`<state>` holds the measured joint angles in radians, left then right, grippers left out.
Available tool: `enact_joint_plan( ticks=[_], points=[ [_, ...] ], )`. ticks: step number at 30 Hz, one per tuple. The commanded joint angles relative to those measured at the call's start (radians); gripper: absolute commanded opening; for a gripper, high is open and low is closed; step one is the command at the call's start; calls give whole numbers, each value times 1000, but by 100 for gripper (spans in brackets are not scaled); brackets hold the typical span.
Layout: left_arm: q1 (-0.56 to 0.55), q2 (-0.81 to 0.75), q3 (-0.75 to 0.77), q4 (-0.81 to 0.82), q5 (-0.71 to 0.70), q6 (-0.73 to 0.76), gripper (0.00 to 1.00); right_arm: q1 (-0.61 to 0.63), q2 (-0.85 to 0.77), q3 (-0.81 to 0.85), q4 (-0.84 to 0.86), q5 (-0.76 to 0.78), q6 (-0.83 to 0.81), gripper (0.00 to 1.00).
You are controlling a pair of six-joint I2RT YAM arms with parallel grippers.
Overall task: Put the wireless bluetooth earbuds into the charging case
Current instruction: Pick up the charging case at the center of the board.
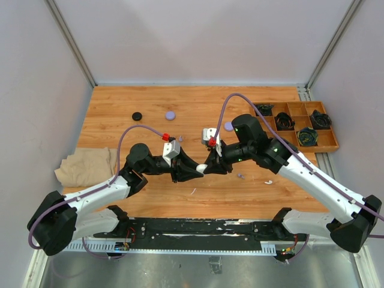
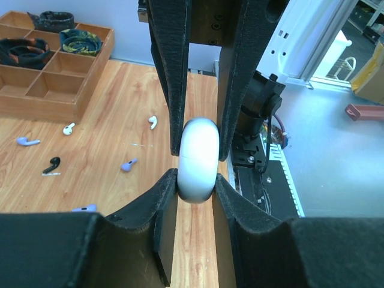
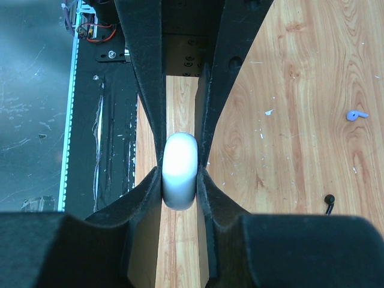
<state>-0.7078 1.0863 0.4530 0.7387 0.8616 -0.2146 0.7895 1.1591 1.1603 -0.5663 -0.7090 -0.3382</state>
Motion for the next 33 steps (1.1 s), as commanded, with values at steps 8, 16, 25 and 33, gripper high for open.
enact_joint_plan(
  ticks=[8, 16, 25, 33],
  points=[
    [-5, -14, 27, 40, 11, 8, 12, 28, 4, 8, 43, 50, -27, 15],
    [-5, -64, -21, 28, -90, 36, 0, 27, -44, -16, 106, 101, -10, 45],
    [-5, -127, -105, 116, -224, 24, 0, 29, -132, -107, 267, 202, 10, 68],
    [-5, -171, -125, 135, -315, 21, 0, 61, -158, -136, 360, 206, 13, 77]
  ],
)
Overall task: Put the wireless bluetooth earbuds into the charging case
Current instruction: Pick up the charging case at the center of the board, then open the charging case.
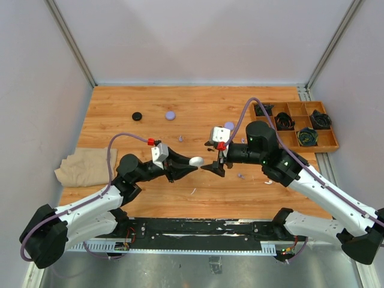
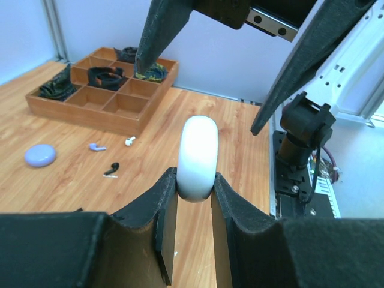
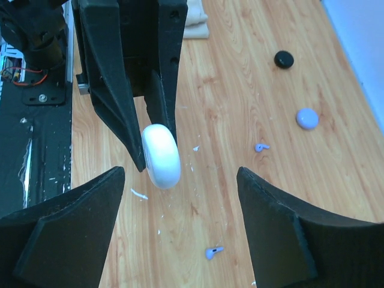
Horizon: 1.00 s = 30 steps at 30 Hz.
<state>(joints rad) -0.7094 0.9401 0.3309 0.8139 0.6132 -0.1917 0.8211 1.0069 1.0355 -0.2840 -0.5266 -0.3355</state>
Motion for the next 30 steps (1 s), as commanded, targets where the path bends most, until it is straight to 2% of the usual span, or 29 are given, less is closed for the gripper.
enact_joint_plan(
  ticks=[1, 11, 30],
  points=[
    [-4, -27, -4, 60, -74, -1, 0, 31, -3, -14, 82, 31, 10, 77],
    [-4, -20, -5, 67, -59, -6, 0, 49, 20, -34, 151, 110, 17, 81],
    [-4, 2, 10, 67, 27, -17, 0, 58, 2, -43, 161, 228, 7, 81]
  ],
)
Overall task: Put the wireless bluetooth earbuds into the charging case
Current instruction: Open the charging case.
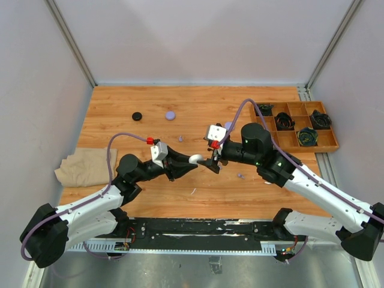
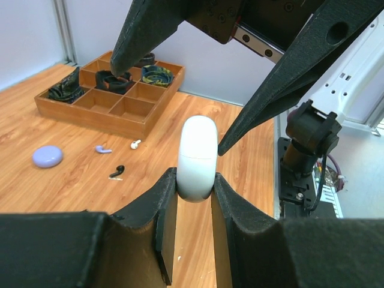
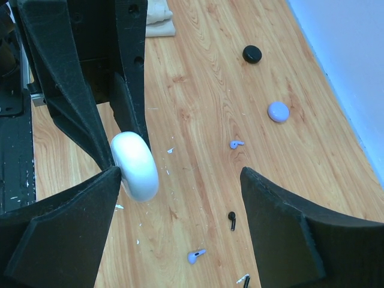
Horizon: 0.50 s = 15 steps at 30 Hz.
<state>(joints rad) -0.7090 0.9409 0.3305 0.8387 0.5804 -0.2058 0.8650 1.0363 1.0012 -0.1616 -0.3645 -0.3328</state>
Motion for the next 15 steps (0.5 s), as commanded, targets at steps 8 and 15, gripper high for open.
enact_joint_plan(
  ticks=[8, 15],
  points=[
    [-4, 6, 8, 41, 108, -1, 0, 14, -63, -4, 37, 91, 8, 82],
    [-4, 1, 4, 42, 122, 0, 0, 14, -59, 8, 16, 109, 15, 83]
  ],
)
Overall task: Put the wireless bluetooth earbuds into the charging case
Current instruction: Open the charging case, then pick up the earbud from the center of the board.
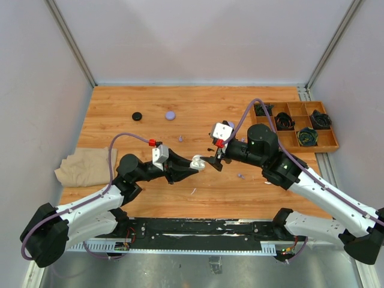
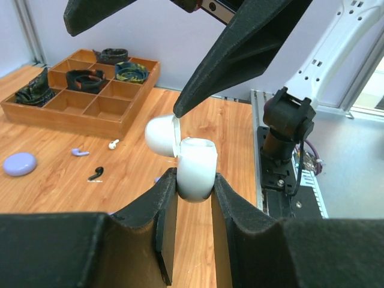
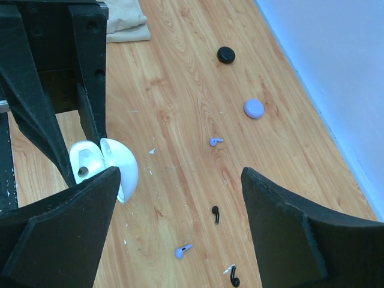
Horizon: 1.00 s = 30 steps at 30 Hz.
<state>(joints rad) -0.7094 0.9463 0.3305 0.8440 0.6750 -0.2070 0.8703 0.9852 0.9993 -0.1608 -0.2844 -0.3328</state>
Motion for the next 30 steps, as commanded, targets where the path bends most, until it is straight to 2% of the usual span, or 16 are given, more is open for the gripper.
enact_joint_plan(
  ticks=[1, 7, 17, 26, 30],
  points=[
    [-4, -4, 0, 36, 19, 3, 0, 9, -7, 14, 12, 22, 20, 83],
    [-4, -15, -33, 37, -42, 51, 0, 8, -8, 57, -58, 10, 73, 87],
    [-4, -49, -125, 126, -148, 142, 0, -44, 62, 138, -376, 235, 259, 88],
    [-4, -70, -216, 236, -251, 205, 0, -164, 111, 66, -566, 292, 530, 89],
    [-4, -62, -252, 303, -255, 213, 0, -233, 98, -1, -606, 307, 675, 89]
  ],
)
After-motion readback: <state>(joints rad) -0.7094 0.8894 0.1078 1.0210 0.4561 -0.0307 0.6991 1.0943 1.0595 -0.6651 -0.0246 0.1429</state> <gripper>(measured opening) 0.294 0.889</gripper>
